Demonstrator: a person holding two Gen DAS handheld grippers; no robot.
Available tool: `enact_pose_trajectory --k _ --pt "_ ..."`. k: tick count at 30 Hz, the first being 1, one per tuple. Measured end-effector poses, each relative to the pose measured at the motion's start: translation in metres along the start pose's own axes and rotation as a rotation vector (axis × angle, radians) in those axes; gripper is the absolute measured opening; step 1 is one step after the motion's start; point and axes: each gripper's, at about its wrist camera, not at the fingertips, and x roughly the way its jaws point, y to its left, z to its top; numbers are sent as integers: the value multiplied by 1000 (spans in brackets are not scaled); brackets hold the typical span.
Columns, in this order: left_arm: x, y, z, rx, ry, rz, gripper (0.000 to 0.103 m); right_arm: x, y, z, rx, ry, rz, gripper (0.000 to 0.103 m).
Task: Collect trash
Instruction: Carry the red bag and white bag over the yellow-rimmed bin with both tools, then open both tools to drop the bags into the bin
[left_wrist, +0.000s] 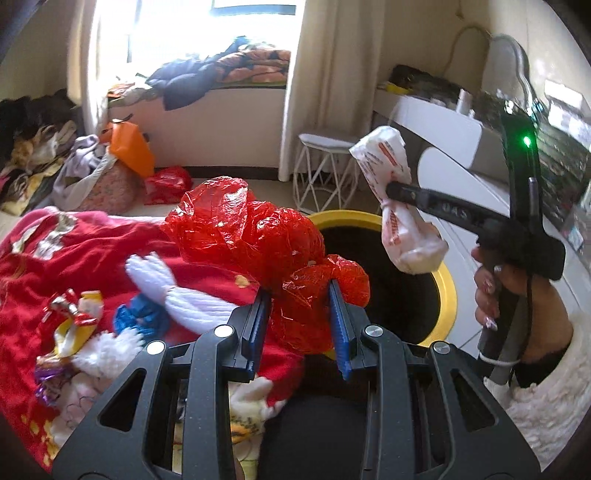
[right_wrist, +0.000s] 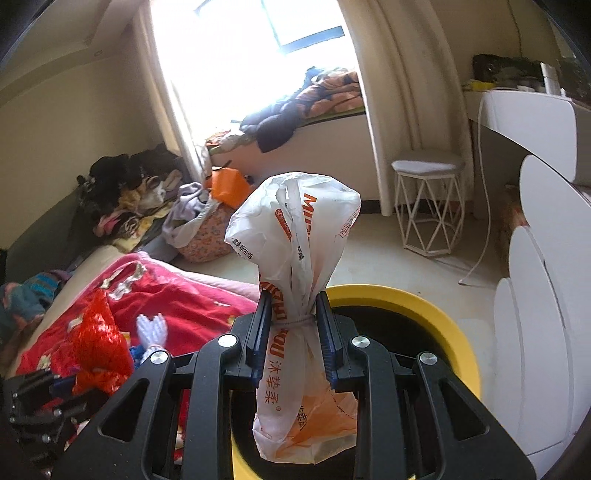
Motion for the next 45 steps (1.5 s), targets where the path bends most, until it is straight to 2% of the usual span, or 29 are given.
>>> enact_pose_trajectory --k 13,25,26,27,28,30,31,34,39,45 --pt "44 -42 -5 96 73 -72 25 8 -30 -4 49 50 -35 24" --pt "73 -56 -8 109 120 -132 27 22 -44 -11 67 127 -40 26" --pt "75 -55 -8 103 123 -139 33 24 -45 -12 76 138 -41 28" --pt "75 -54 -8 98 124 -144 46 25 -47 -14 87 143 -51 35" --pt "77 -52 -9 89 124 -143 54 25 -48 -14 89 144 -58 38" --pt "75 -49 -9 77 120 -129 85 25 -50 -15 88 144 -69 49" --pt "73 -47 -10 66 115 -122 89 25 -49 -15 87 141 -72 51" --pt "61 -39 -9 29 86 -100 92 23 -47 -14 74 131 -90 56" --pt "38 -27 -9 -12 26 -45 92 15 -32 -12 18 100 -104 60" --pt "13 -13 -7 -47 -33 17 92 2 -5 -7 -57 60 -70 66"
